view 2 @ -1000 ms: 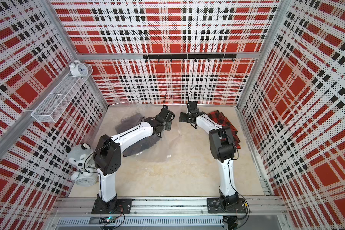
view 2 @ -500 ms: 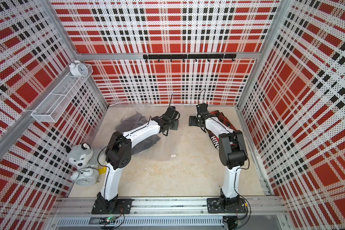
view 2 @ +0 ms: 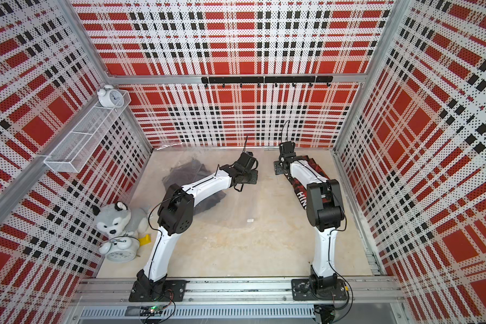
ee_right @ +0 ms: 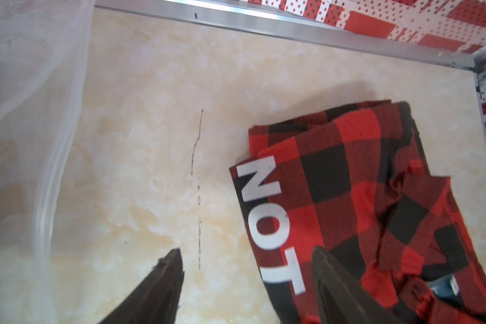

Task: Place the folded shirt into the vacuum bag
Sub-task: Pick up the shirt from the center of the board.

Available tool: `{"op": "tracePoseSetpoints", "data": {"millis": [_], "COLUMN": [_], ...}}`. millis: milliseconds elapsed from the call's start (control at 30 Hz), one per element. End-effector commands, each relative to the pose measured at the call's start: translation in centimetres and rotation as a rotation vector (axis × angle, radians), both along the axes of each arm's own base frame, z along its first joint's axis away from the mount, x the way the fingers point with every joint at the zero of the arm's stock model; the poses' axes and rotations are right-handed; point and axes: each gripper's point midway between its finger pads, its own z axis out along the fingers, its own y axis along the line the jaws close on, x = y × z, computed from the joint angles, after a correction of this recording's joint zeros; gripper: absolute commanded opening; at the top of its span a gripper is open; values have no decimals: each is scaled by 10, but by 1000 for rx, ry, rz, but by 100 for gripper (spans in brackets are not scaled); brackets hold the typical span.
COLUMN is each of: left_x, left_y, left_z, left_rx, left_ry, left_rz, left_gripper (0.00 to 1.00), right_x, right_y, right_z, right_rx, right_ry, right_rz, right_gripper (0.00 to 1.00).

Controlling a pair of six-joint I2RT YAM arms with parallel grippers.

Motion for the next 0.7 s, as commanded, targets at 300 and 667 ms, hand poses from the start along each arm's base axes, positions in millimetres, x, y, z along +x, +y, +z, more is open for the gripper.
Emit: {"op": "tracePoseSetpoints", "data": {"millis": [300, 667], "left_x": [8, 6], "left_y": [-7, -14], "left_z": [-6, -10], "left_rx": [-45, -71], "left_ry": [7, 21], "left_rz": [-10, -24], "left_gripper": [0, 0], "right_x": [19, 17], "right_y": [-30, -41], "right_z": [-73, -88], "right_rx": [32, 30], "right_ry": [234, 331], "right_rz": [-7, -86], "right_gripper": [82, 90]}}
